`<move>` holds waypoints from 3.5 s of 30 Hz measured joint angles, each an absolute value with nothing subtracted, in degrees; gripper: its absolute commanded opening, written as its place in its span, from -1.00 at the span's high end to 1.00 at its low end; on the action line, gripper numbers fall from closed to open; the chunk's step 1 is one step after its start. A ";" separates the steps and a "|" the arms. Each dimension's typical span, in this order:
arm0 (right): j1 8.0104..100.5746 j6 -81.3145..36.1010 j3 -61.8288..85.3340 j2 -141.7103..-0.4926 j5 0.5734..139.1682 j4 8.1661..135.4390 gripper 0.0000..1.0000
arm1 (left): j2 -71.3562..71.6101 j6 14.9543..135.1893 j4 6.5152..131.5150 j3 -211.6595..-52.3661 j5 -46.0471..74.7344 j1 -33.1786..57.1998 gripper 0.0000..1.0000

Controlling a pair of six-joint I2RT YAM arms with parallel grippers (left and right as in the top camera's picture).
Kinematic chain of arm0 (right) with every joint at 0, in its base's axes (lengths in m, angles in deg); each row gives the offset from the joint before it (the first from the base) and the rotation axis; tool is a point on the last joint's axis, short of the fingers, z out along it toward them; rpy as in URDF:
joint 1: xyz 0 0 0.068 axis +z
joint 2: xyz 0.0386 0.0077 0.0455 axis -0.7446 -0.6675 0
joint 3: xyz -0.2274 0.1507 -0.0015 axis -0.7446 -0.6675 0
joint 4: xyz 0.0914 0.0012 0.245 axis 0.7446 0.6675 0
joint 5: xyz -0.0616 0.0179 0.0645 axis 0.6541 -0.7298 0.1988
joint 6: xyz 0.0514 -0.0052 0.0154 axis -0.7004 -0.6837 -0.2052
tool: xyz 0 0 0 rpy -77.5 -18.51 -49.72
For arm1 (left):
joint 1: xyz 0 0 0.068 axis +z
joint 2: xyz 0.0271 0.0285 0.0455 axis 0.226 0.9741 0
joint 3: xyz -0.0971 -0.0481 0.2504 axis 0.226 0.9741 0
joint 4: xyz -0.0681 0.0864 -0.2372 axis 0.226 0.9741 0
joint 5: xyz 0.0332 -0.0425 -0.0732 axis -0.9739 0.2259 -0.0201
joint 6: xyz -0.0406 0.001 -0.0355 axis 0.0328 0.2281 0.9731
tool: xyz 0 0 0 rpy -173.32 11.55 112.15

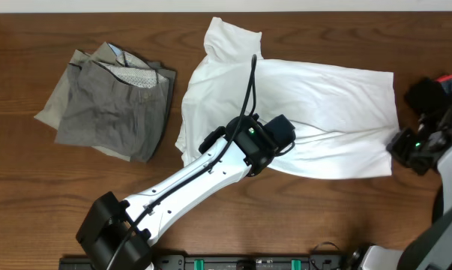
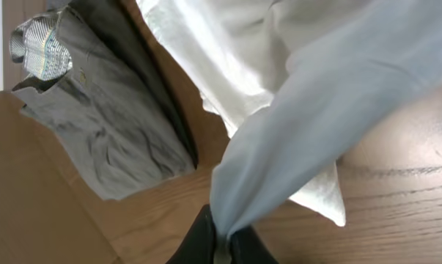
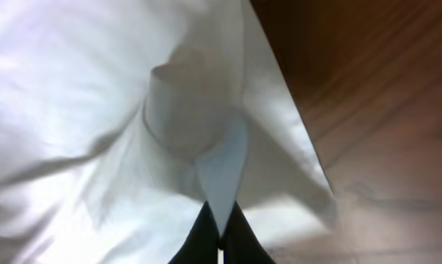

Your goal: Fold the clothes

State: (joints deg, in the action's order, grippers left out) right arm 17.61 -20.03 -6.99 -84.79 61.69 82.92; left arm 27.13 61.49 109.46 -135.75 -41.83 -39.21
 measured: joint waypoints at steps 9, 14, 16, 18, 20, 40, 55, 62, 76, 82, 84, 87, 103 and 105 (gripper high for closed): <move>17.61 -20.27 -2.12 -80.18 66.14 89.85 0.91 | 27.11 61.40 114.62 -135.75 -41.96 -39.21 0.88; 17.58 -19.48 -2.12 -80.18 63.98 87.22 0.97 | 26.67 61.53 115.30 -135.75 -41.98 -39.21 0.88; 17.56 -18.06 -2.07 -80.18 60.22 85.45 0.97 | 26.15 61.51 114.99 -135.75 -41.98 -39.21 0.88; 17.58 -18.39 -2.05 -80.18 59.06 85.76 0.98 | 25.45 61.53 114.69 -135.75 -41.98 -39.21 0.88; 17.56 -19.70 -2.05 -80.18 60.11 86.72 0.98 | 24.95 61.51 114.71 -135.75 -41.98 -39.21 0.88; 17.54 -17.71 -1.96 -80.20 59.96 91.00 0.83 | 24.68 61.53 112.76 -135.75 -41.98 -39.12 0.88; 17.54 -21.58 -10.07 -90.13 66.17 82.24 0.37 | 24.68 61.53 112.17 -135.75 -41.98 -39.10 0.88; 17.54 -21.78 -14.68 -93.45 66.41 76.03 0.35 | 24.68 61.51 111.43 -135.75 -41.98 -39.10 0.88; 17.54 -19.96 -16.91 -93.34 59.54 72.93 0.73 | 24.68 61.51 111.43 -135.75 -41.98 -39.10 0.88; 17.54 -19.57 -16.91 -93.34 57.77 75.25 0.97 | 24.68 61.51 111.43 -135.75 -41.98 -39.10 0.88; 17.54 -19.26 -16.85 -93.34 56.00 75.18 0.98 | 24.68 61.51 111.43 -135.75 -41.98 -39.10 0.88; 17.54 -18.34 -16.43 -93.21 51.78 75.00 0.97 | 24.68 61.51 111.43 -135.75 -41.98 -39.10 0.88; 17.54 -18.32 -3.10 -83.83 55.48 96.21 0.98 | 24.68 61.49 112.87 -135.77 -41.98 -38.95 0.88; 17.54 -16.92 -0.96 -83.55 54.76 97.30 0.97 | 24.68 61.49 113.00 -135.79 -41.98 -38.77 0.88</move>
